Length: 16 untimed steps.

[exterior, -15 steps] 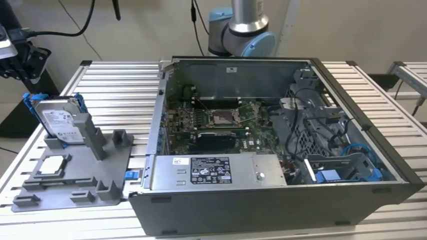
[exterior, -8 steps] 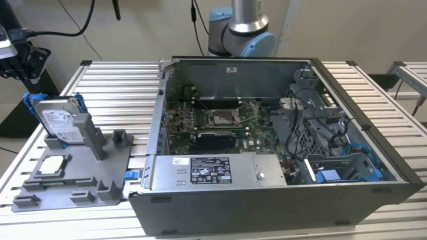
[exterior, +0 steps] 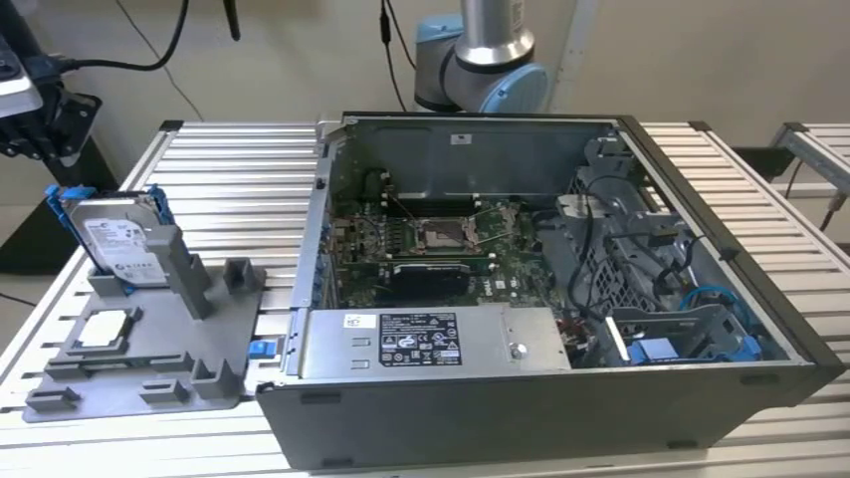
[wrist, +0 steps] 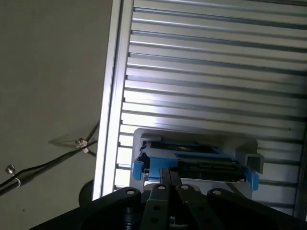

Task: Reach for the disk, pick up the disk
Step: 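Pick up the disk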

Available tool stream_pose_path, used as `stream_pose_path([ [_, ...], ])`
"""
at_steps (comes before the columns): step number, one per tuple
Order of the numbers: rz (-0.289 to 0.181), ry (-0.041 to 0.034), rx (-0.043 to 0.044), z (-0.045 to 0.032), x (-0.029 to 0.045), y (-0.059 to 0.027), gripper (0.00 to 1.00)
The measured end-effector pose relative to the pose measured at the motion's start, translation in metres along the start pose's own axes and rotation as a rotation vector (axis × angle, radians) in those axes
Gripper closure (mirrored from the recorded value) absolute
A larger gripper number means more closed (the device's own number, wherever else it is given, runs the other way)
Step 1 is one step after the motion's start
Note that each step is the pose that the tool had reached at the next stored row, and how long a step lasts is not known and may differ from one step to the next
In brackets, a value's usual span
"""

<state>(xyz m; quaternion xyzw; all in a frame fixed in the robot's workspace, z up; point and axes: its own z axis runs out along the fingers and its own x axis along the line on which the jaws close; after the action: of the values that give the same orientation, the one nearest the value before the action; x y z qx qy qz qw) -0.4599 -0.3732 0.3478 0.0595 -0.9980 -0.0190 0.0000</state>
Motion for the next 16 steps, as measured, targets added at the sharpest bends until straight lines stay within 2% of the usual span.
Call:
stream_pose_path([
  [16,-0.291,0.0111,-0.0006,0.0000,0.0000,0.0000,1.00],
])
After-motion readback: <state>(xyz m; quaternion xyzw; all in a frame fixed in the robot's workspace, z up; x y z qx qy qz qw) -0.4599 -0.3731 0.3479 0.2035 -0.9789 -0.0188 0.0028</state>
